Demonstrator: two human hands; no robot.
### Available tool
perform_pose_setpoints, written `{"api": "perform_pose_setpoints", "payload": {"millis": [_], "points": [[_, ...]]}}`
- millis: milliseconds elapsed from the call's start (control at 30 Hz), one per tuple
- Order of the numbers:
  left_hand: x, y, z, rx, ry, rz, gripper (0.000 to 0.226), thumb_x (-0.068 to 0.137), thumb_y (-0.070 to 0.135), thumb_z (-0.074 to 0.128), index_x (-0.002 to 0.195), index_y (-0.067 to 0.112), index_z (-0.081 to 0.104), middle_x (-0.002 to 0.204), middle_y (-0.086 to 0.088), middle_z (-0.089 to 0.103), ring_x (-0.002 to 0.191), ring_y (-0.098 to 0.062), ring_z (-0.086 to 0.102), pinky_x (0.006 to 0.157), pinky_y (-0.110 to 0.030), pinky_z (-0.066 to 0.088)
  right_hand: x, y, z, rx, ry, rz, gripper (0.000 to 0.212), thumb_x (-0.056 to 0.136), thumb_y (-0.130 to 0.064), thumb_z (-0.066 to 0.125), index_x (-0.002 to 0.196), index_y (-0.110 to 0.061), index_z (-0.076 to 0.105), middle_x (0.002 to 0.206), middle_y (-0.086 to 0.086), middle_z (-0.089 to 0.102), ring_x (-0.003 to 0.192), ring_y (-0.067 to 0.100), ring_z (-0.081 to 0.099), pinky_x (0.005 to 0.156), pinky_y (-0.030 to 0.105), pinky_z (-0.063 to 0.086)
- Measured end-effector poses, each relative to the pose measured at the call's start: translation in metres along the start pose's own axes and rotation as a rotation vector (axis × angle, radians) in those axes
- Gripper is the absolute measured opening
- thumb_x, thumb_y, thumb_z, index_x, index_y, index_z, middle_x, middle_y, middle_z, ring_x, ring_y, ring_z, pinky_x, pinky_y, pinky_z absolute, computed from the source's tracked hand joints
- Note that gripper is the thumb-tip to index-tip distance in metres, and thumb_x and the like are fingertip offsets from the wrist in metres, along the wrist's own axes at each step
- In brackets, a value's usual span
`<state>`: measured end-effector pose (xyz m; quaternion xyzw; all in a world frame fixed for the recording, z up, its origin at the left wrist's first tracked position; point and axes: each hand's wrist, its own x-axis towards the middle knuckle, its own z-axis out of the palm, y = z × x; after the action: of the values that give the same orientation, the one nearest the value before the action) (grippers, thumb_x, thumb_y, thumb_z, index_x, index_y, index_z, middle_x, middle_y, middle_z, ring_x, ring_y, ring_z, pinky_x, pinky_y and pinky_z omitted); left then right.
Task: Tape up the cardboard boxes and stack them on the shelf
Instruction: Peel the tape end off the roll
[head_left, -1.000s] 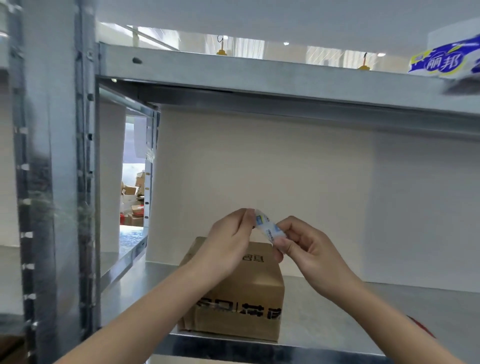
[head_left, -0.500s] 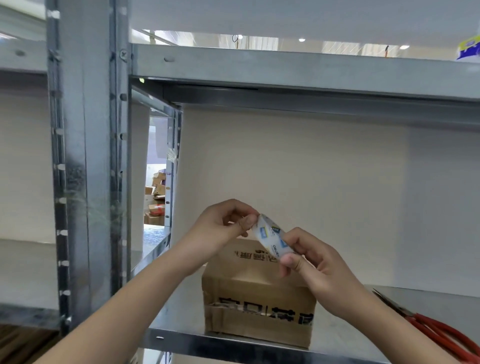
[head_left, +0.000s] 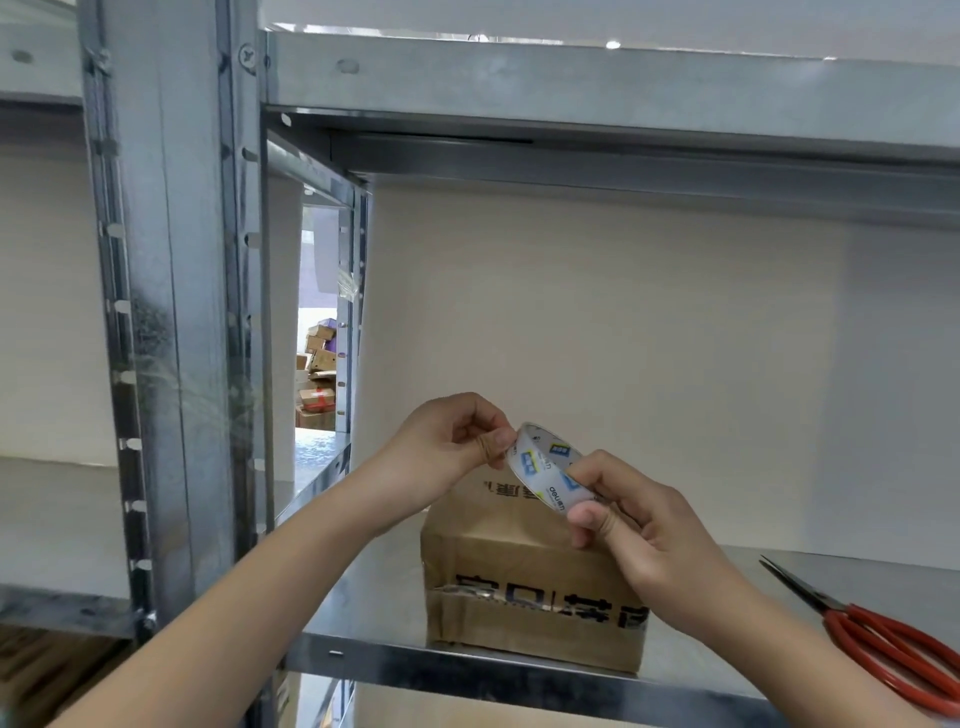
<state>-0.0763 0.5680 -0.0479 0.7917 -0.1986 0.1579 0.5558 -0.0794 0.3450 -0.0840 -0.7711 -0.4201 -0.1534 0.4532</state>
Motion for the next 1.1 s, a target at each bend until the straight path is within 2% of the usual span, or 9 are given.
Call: {"api": "perform_pose_setpoints", "payload": {"millis": [100, 233, 333, 433, 600, 767, 833, 933, 1100], "points": [[-0.002, 0.000, 0.004, -0.024, 0.041, 0.005, 0.006, 0.095, 0.008, 0.064, 0.092, 0.006, 0.069, 0.084, -0.004, 0.072, 0.074, -0.005, 0.067, 0.071, -0.014, 0.052, 0.000, 0.001, 0.001, -0.060, 0.007, -0.004, 0.011, 0.095, -0.031, 0.052, 0.087, -0.037, 0.055, 0.069, -0.007, 0.060, 0.075, 0.011, 0.054, 0.069, 0.016, 0.038], [-0.003, -0.004, 0.006, -0.048, 0.099, -0.015, 0.009, 0.094, 0.011, 0.066, 0.091, 0.005, 0.072, 0.085, -0.012, 0.075, 0.073, -0.007, 0.069, 0.068, -0.014, 0.052, 0.000, 0.002, 0.003, -0.073, 0.019, -0.015, 0.014, 0.092, -0.043, 0.047, 0.090, -0.032, 0.054, 0.067, -0.013, 0.058, 0.072, 0.007, 0.051, 0.067, 0.014, 0.035], [-0.005, -0.008, 0.007, -0.053, 0.114, -0.041, 0.011, 0.094, 0.013, 0.067, 0.092, 0.004, 0.073, 0.086, -0.017, 0.075, 0.071, -0.007, 0.069, 0.065, -0.013, 0.050, 0.001, 0.002, 0.002, -0.099, 0.006, -0.016, 0.008, 0.095, -0.031, 0.049, 0.088, -0.032, 0.053, 0.067, -0.014, 0.057, 0.068, 0.004, 0.049, 0.063, 0.011, 0.032], [-0.006, -0.011, 0.008, -0.090, 0.113, -0.065, 0.011, 0.093, 0.012, 0.067, 0.091, 0.004, 0.074, 0.087, -0.019, 0.074, 0.073, -0.010, 0.069, 0.071, -0.016, 0.053, 0.002, 0.001, 0.002, -0.109, 0.000, -0.035, 0.012, 0.095, -0.027, 0.049, 0.087, -0.035, 0.053, 0.066, -0.014, 0.056, 0.066, 0.004, 0.049, 0.063, 0.011, 0.032], [-0.009, -0.009, 0.008, -0.098, 0.122, -0.092, 0.012, 0.094, 0.012, 0.066, 0.086, 0.007, 0.073, 0.081, -0.016, 0.074, 0.069, -0.009, 0.066, 0.060, -0.009, 0.046, 0.002, -0.002, 0.002, -0.101, -0.015, -0.037, 0.009, 0.095, -0.029, 0.049, 0.089, -0.033, 0.054, 0.067, -0.009, 0.055, 0.066, 0.006, 0.049, 0.064, 0.017, 0.036], [-0.011, -0.008, 0.012, -0.136, 0.134, -0.100, 0.011, 0.095, 0.010, 0.065, 0.087, 0.004, 0.069, 0.066, -0.001, 0.070, 0.062, -0.008, 0.065, 0.063, -0.013, 0.049, 0.003, -0.002, 0.002, -0.100, -0.014, -0.045, 0.010, 0.095, -0.033, 0.049, 0.088, -0.038, 0.053, 0.066, -0.013, 0.055, 0.067, 0.006, 0.050, 0.065, 0.015, 0.036], [-0.012, -0.005, 0.013, -0.138, 0.162, -0.096, 0.010, 0.095, 0.011, 0.065, 0.093, 0.003, 0.069, 0.073, -0.003, 0.072, 0.063, -0.007, 0.068, 0.060, -0.012, 0.049, 0.003, -0.002, 0.002, -0.082, -0.010, -0.035, 0.013, 0.096, -0.032, 0.050, 0.087, -0.040, 0.053, 0.067, -0.012, 0.055, 0.066, 0.005, 0.050, 0.064, 0.016, 0.036], [-0.014, -0.003, 0.015, -0.093, 0.190, -0.079, 0.015, 0.096, 0.016, 0.064, 0.104, 0.008, 0.073, 0.090, -0.007, 0.076, 0.076, -0.011, 0.074, 0.067, -0.012, 0.052, 0.003, -0.003, 0.002, -0.084, -0.002, -0.018, 0.017, 0.096, -0.028, 0.048, 0.085, -0.040, 0.052, 0.068, -0.011, 0.057, 0.065, 0.004, 0.049, 0.062, 0.016, 0.035], [-0.021, -0.004, 0.017, -0.147, 0.242, -0.078, 0.014, 0.094, 0.008, 0.065, 0.097, 0.006, 0.078, 0.088, -0.003, 0.079, 0.079, -0.012, 0.075, 0.067, -0.011, 0.053, 0.002, -0.003, 0.003, -0.105, 0.009, -0.018, 0.017, 0.097, -0.027, 0.048, 0.084, -0.038, 0.051, 0.068, -0.010, 0.057, 0.062, 0.004, 0.047, 0.059, 0.016, 0.033]]}}
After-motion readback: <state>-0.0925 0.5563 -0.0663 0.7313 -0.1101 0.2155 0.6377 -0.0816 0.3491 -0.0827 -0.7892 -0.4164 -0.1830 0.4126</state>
